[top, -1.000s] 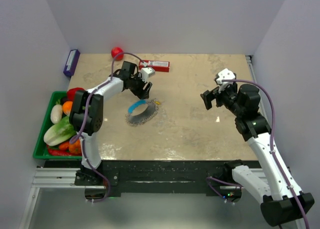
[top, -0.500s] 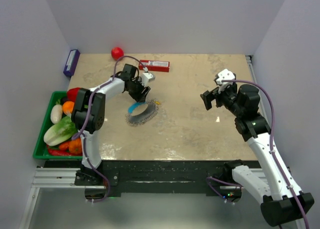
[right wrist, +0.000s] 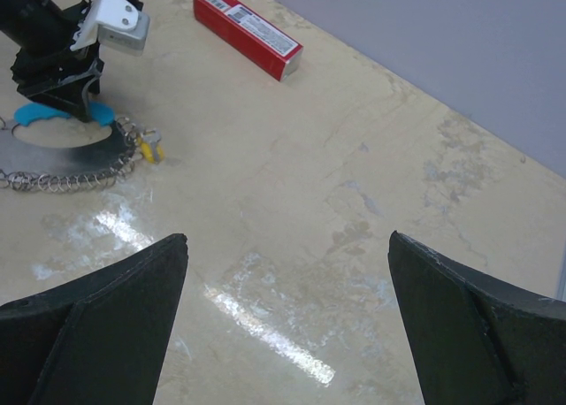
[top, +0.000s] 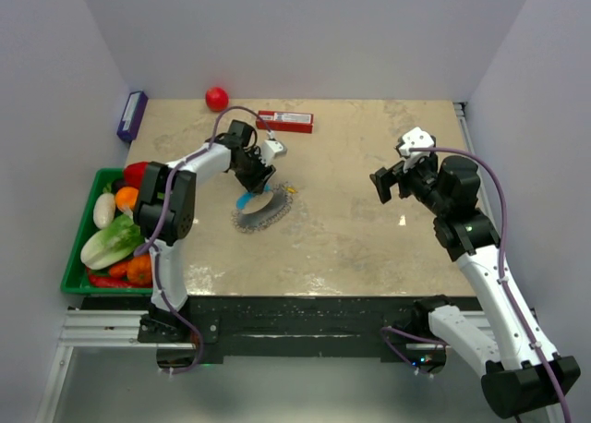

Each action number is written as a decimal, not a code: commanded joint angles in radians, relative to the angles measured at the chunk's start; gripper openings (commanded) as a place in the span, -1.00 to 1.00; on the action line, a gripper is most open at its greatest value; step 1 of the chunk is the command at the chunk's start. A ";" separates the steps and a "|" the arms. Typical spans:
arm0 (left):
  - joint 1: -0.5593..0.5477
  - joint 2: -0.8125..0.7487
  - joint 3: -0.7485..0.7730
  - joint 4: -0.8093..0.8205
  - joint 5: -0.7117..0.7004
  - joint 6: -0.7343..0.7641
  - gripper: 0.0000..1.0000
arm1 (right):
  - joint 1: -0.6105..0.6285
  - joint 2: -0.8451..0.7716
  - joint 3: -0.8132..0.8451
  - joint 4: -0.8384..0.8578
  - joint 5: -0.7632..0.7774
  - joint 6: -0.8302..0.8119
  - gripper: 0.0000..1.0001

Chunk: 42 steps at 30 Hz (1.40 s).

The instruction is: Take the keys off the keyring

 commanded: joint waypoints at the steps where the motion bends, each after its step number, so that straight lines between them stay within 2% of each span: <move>1: 0.005 0.042 0.026 -0.033 -0.012 0.035 0.07 | 0.000 -0.001 -0.004 0.034 -0.015 0.005 0.98; 7: 0.005 0.084 0.034 -0.054 -0.010 0.064 -0.39 | 0.000 0.024 0.008 0.015 -0.069 0.005 0.98; 11: 0.005 0.082 0.023 -0.063 0.003 0.071 -0.62 | 0.000 0.051 0.025 0.003 -0.104 0.000 0.98; 13: 0.005 0.079 0.018 -0.062 0.008 0.070 -0.83 | 0.000 0.071 0.033 -0.002 -0.123 -0.006 0.98; 15: 0.005 0.068 0.015 -0.054 0.008 0.062 -0.92 | 0.001 0.092 0.051 -0.003 -0.156 -0.006 0.98; 20: 0.007 0.018 0.014 -0.023 0.005 0.038 -0.99 | 0.006 0.138 0.081 0.029 -0.239 -0.006 0.98; 25: 0.008 -0.047 0.029 -0.016 0.020 0.019 -1.00 | 0.052 0.215 0.108 0.086 -0.253 0.002 0.97; 32: 0.008 -0.122 0.012 0.003 0.068 0.006 -1.00 | 0.158 0.422 0.162 0.162 -0.206 0.025 0.96; 42: 0.007 -0.212 -0.061 0.062 0.109 -0.002 -1.00 | 0.187 0.726 0.280 0.270 -0.253 0.169 0.91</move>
